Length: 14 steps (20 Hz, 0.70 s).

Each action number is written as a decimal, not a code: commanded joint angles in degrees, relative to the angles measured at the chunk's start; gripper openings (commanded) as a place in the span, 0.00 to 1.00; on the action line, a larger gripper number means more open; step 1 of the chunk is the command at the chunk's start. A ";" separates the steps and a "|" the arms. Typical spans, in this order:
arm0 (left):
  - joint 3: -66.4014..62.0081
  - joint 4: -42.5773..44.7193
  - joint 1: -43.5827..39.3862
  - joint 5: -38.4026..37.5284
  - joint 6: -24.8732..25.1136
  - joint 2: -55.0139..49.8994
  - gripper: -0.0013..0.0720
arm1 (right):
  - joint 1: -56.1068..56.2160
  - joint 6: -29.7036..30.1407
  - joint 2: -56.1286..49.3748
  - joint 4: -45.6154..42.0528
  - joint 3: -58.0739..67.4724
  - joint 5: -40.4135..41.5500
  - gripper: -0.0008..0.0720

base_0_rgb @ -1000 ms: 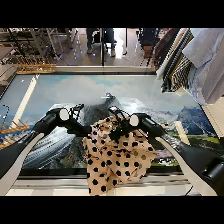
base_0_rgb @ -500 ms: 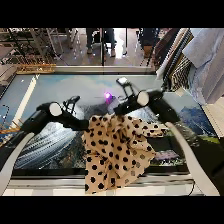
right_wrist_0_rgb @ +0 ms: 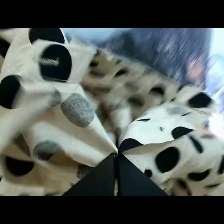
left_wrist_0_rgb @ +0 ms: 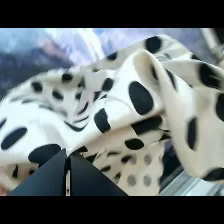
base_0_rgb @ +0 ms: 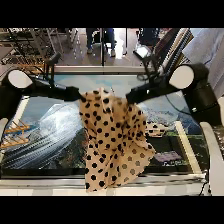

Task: Fold the clothes and pants, and hang the long-sleeved shirts on hangers.

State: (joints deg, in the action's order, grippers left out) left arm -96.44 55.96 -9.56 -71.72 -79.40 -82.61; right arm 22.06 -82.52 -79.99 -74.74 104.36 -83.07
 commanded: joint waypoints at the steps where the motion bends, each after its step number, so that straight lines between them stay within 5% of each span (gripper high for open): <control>1: 9.53 4.04 -0.79 -4.31 1.99 -0.72 0.03 | 3.41 0.07 2.58 5.92 -16.26 -1.95 0.06; 3: 18.84 4.04 -1.66 -3.43 4.20 -0.72 0.03 | 7.80 0.07 4.66 9.31 -32.72 5.66 0.24; 4: 22.84 4.04 -2.03 -3.26 5.40 -0.72 0.03 | 9.38 0.48 5.42 10.73 -39.47 9.42 0.41; 6: 28.28 4.07 -2.58 -3.06 7.19 -0.72 0.03 | 8.50 0.44 6.05 10.73 -46.07 16.96 0.44; 8: 31.17 4.04 -2.58 -3.10 7.91 -0.72 0.03 | 2.73 -1.81 6.01 13.25 -46.62 24.11 0.60; 14: 31.54 4.00 -2.58 -3.10 7.91 -0.66 0.03 | -9.75 -0.35 -0.46 27.89 -46.62 28.33 0.59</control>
State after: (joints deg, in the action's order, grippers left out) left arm -65.80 59.86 -12.10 -74.63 -71.92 -83.29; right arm 15.81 -83.40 -77.41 -52.62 58.76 -58.15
